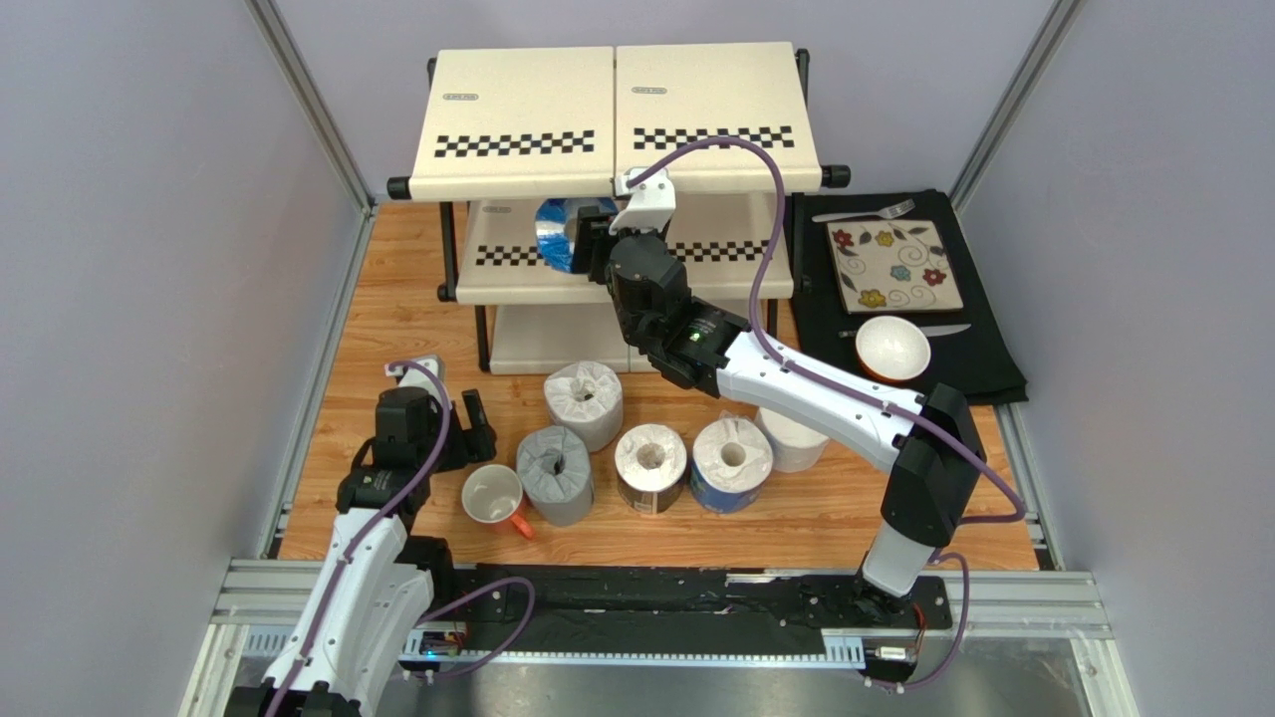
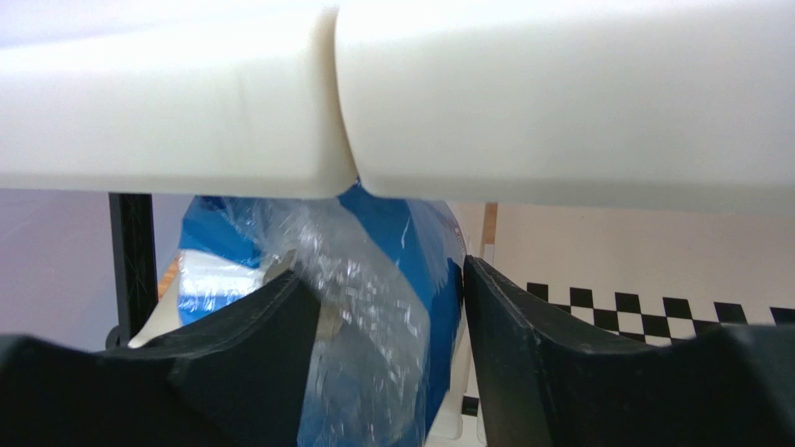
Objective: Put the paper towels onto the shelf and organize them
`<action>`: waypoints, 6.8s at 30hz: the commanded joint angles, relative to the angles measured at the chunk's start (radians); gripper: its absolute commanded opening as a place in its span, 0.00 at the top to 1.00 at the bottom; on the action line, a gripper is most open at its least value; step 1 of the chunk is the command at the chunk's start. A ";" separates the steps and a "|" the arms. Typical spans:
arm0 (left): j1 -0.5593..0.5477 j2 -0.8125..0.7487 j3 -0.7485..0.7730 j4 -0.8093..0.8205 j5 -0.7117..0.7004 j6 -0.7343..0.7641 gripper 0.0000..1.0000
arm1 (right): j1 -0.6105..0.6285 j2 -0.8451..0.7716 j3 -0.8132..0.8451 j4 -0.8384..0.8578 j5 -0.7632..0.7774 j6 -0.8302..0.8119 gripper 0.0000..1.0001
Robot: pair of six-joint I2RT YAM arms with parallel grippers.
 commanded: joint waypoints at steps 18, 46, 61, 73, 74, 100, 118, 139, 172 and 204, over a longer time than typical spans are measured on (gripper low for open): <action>-0.013 0.003 -0.006 0.001 0.006 0.022 0.11 | 0.005 -0.106 -0.031 0.085 -0.040 -0.034 0.28; -0.041 0.006 -0.003 -0.007 -0.028 0.017 0.10 | 0.020 -0.839 -0.687 -0.950 -0.040 0.849 0.22; -0.048 0.006 -0.004 -0.008 -0.028 0.016 0.10 | 0.020 -0.830 -0.761 -0.987 -0.142 0.969 0.23; -0.053 0.009 -0.003 -0.010 -0.028 0.017 0.10 | 0.020 -0.807 -0.815 -0.969 -0.204 0.975 0.24; -0.053 0.009 -0.003 -0.010 -0.028 0.017 0.10 | 0.020 -0.806 -0.824 -0.960 -0.207 0.975 0.24; -0.068 0.011 -0.001 -0.016 -0.028 0.014 0.10 | 0.020 -0.721 -0.865 -0.869 -0.181 0.953 0.27; -0.073 0.011 -0.001 -0.016 -0.054 0.014 0.10 | 0.020 -0.689 -0.878 -0.840 -0.176 0.935 0.46; -0.084 0.011 -0.001 -0.018 -0.059 0.014 0.10 | 0.020 -0.846 -0.703 -0.953 -0.098 0.835 0.73; -0.087 0.023 0.000 -0.019 -0.060 0.016 0.10 | -0.091 -0.496 -0.167 -0.338 -0.064 0.157 0.74; -0.088 0.026 -0.001 -0.018 -0.054 0.017 0.10 | -0.115 -0.244 -0.112 -0.071 0.074 -0.015 0.75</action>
